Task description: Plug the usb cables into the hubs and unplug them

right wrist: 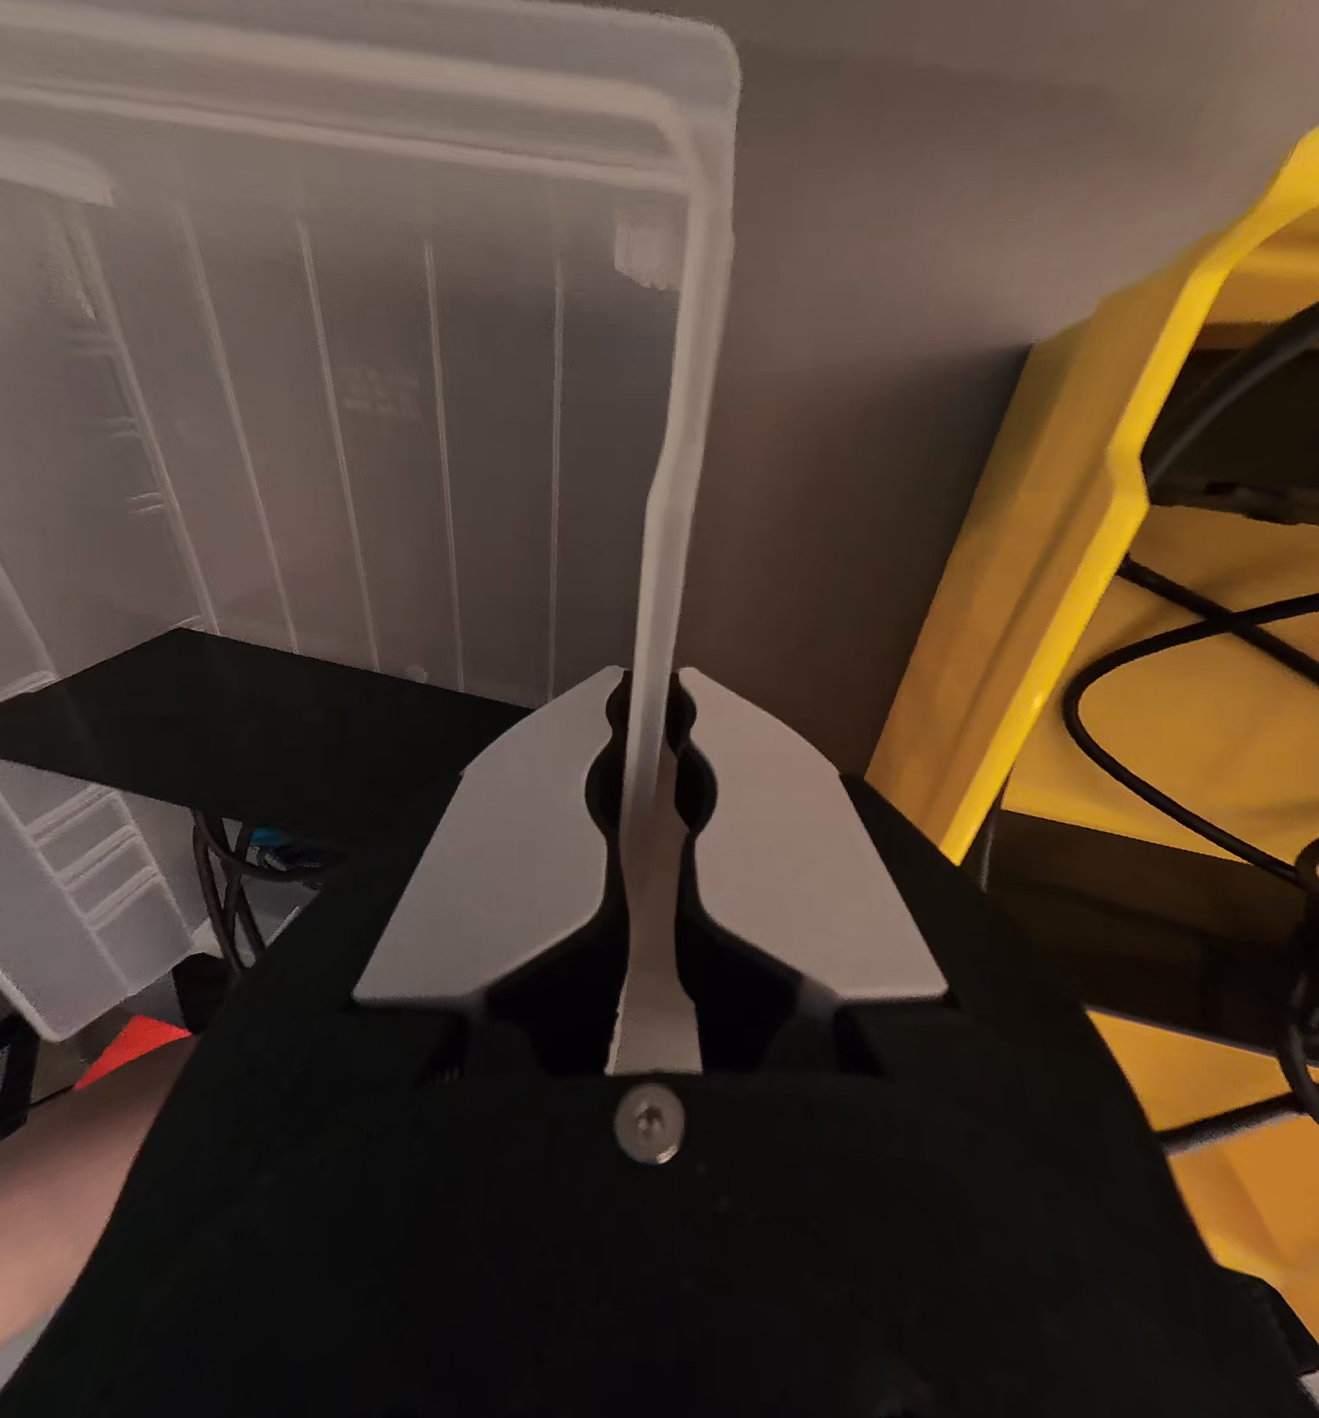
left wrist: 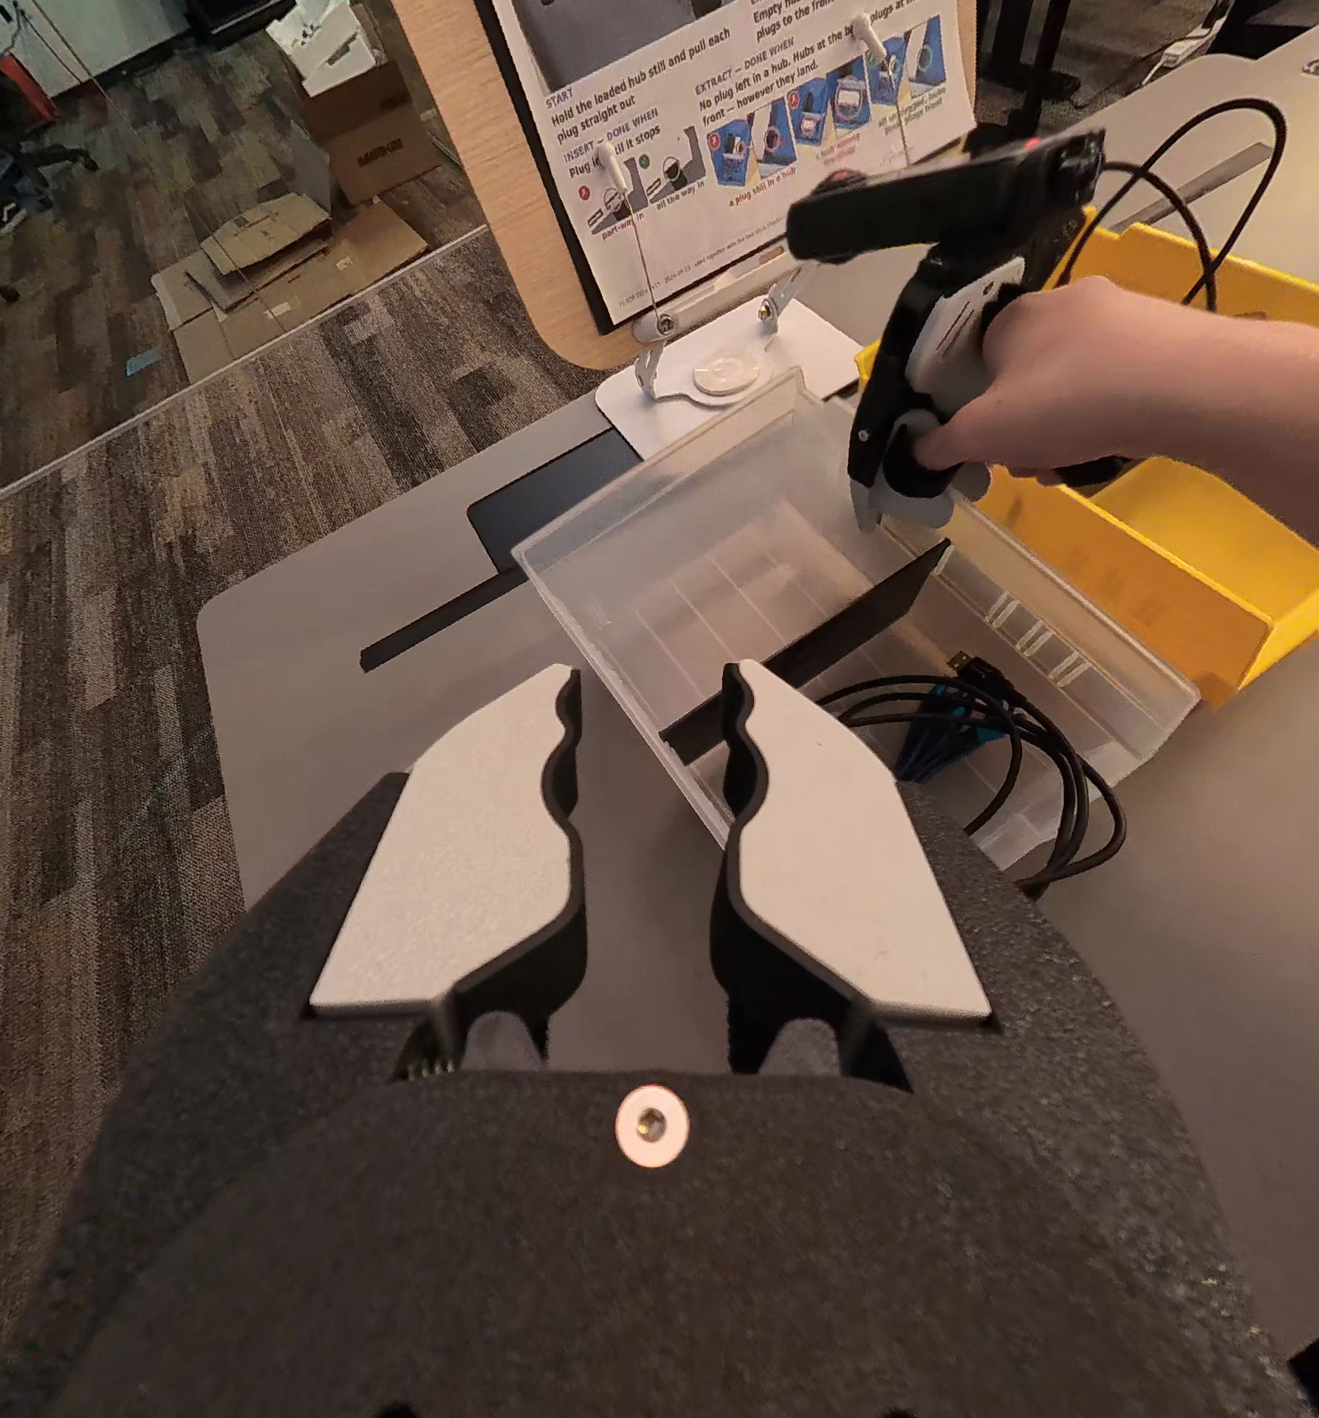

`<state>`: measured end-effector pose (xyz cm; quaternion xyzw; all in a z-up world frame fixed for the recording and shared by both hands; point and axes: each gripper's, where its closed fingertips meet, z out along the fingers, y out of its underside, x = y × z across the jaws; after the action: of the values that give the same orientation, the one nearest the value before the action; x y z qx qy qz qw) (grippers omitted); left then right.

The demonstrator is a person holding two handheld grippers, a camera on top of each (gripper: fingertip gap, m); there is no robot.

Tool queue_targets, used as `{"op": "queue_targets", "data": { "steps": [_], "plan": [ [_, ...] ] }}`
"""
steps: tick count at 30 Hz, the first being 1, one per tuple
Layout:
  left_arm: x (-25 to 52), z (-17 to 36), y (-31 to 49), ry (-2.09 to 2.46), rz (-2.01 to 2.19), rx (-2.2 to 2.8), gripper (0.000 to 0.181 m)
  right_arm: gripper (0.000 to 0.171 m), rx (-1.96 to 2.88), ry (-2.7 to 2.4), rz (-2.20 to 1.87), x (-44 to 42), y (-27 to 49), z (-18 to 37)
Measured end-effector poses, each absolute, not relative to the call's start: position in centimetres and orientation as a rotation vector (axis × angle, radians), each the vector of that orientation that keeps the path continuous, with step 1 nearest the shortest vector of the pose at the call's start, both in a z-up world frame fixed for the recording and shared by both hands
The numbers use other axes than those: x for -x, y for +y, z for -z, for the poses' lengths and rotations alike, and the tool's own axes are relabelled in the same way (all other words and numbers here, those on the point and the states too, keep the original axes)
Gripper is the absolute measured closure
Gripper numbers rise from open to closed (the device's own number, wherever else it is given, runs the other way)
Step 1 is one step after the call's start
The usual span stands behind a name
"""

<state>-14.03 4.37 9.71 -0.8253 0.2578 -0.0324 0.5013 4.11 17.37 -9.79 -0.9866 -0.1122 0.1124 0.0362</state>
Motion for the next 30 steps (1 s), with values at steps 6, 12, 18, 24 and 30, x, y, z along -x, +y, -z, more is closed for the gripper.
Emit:
{"op": "queue_targets", "data": {
  "steps": [6,12,18,24,30],
  "plan": [
    [14.4,-9.7,4.6,0.610,0.084,1.998,0.147,0.163,3.041,-0.360,-0.366,-4.6,17.4,11.3],
    [14.4,-9.5,4.9,0.605,0.091,2.004,0.147,0.162,2.968,-0.531,-0.177,-4.9,17.8,10.8],
    [14.4,-9.3,4.8,0.614,0.090,2.012,0.147,0.148,2.681,-0.650,0.084,-6.1,17.7,5.6],
    [14.6,-9.4,4.8,0.603,0.114,2.008,0.147,0.136,2.610,-0.622,-0.162,-5.6,11.8,4.2],
    [14.7,-9.5,4.6,0.605,0.117,2.003,0.149,0.136,2.716,-0.647,-0.090,-5.2,10.2,7.0]
  ]
}}
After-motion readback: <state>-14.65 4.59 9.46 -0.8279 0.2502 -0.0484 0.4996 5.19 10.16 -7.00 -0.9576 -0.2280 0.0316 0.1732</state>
